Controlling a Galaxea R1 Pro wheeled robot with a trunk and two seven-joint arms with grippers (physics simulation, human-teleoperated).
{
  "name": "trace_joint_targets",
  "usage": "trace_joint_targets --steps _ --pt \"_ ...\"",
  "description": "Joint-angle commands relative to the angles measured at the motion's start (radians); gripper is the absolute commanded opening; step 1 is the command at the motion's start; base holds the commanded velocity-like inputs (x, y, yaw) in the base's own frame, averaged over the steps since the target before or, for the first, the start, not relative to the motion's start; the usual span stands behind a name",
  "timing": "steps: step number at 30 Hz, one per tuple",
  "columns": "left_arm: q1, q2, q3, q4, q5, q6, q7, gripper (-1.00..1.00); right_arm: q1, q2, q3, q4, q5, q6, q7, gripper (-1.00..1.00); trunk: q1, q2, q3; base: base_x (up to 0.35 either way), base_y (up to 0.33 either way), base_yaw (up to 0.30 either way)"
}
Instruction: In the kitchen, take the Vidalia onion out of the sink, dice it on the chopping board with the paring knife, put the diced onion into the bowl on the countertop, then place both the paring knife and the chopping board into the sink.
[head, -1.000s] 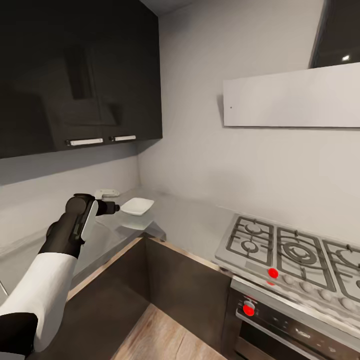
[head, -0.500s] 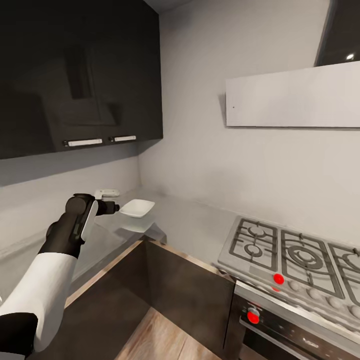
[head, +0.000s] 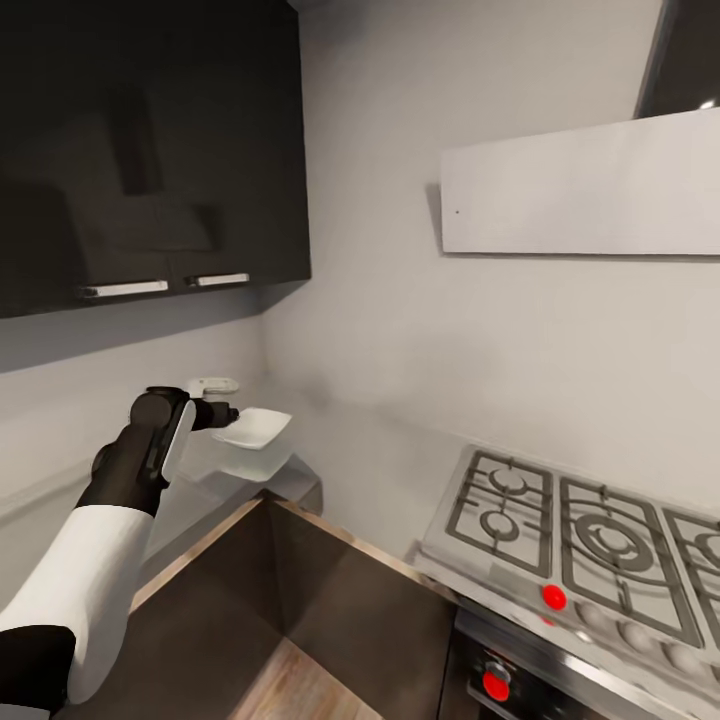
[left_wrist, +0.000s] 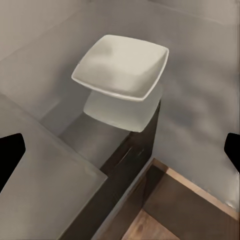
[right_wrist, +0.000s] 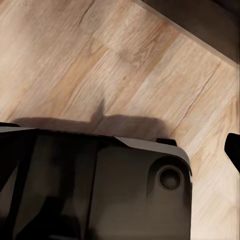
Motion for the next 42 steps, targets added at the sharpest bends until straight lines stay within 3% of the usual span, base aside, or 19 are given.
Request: trace_joint_targets --steps 1,19,27,31,38,42 --pt "0.0 0.0 0.0 -0.001 0.002 0.004 0.003 1.0 0.0 0.0 0.0 0.001 0.007 -0.003 -0.001 1.0 0.001 -0.001 0.0 0.274 -0.086 0.0" --pt "0.0 0.002 -0.001 0.003 0.002 0.003 0.003 1.0 0.0 -0.001 0.0 0.001 0.007 -0.003 -0.001 1.0 0.001 -0.001 0.0 0.269 0.125 0.0" --pt "0.0 0.002 -0.002 0.001 0.0 0.002 0.003 1.0 0.0 -0.002 0.0 0.001 0.007 -0.004 0.0 1.0 0.001 -0.001 0.0 0.054 0.034 0.0" --pt "0.007 0.024 -0.002 0.023 -0.004 -0.004 0.007 1.0 0.0 0.018 0.001 0.024 0.01 -0.001 0.023 1.0 0.001 -0.001 0.0 0.0 0.0 0.0" --pt "0.01 0.064 -0.003 -0.005 -0.006 -0.004 0.008 1.0 0.0 0.021 0.001 0.026 0.01 -0.001 -0.003 1.0 0.001 -0.001 0.0 0.0 0.0 0.0" --pt "0.011 0.07 -0.003 -0.008 -0.006 -0.004 0.008 1.0 0.0 0.021 0.001 0.027 0.01 -0.001 -0.005 1.0 0.001 -0.001 0.0 0.0 0.0 0.0"
